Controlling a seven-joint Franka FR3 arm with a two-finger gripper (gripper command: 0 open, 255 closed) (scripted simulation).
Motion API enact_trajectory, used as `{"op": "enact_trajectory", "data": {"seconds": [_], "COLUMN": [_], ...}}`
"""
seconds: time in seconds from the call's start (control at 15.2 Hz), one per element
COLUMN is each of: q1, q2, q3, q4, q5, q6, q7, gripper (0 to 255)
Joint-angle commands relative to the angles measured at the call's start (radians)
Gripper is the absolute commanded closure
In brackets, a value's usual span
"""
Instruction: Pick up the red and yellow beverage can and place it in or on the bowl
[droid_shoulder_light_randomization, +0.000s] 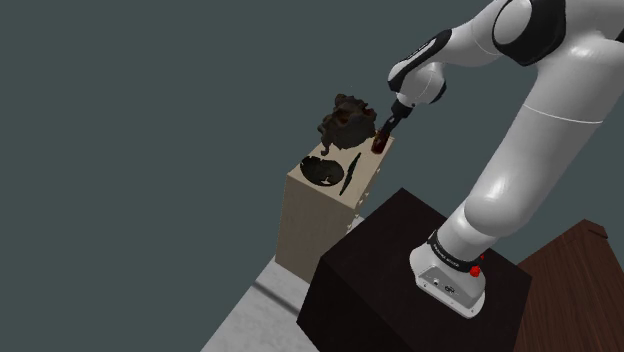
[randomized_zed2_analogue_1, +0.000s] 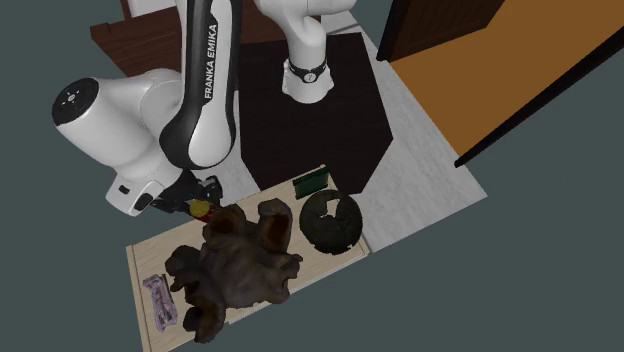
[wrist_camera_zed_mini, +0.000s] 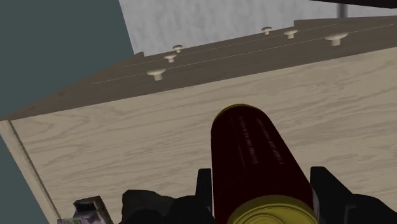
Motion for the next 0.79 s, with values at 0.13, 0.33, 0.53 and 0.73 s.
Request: {"op": "enact_trajectory", "data": {"seconds": [0.13,0.33,0.53,0.73], "q1": [0.014,0.019,0.023,0.024], "q2": [-0.053,-0.089,-0.122,-0.154], "q3": [-0.019,-0.027,-0.033,-0.035], "q4": [0.003,0.011,0.021,0.034], "q5": [-0.066,-0.108,-0.148,-0.183], "q6": [-0.039,-0.071,-0.104,-0.139], "q7": [0.052,0.086,0.118,0.147], "gripper": [255,255,255,255]}}
